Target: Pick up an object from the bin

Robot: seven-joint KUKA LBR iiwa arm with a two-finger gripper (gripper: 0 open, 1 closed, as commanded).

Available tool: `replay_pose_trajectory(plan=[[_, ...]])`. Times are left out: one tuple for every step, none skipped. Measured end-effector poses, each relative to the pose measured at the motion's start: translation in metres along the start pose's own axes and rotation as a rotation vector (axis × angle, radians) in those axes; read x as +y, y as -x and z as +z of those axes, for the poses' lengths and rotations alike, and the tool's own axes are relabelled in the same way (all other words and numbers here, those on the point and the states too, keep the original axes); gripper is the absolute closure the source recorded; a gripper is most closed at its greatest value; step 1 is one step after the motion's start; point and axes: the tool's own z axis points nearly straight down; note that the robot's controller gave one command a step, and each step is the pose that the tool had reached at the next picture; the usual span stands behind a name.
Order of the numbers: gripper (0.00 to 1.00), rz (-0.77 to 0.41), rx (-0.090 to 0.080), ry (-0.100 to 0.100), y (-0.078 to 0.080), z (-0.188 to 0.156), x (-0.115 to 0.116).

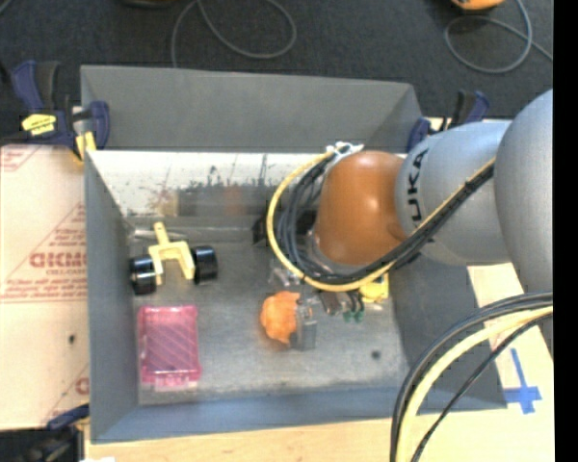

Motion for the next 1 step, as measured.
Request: replay_pose_trajectory(plan=[[1.0, 0.015, -0.012, -0.002, 0.0055, -0.1782, -0.0123]])
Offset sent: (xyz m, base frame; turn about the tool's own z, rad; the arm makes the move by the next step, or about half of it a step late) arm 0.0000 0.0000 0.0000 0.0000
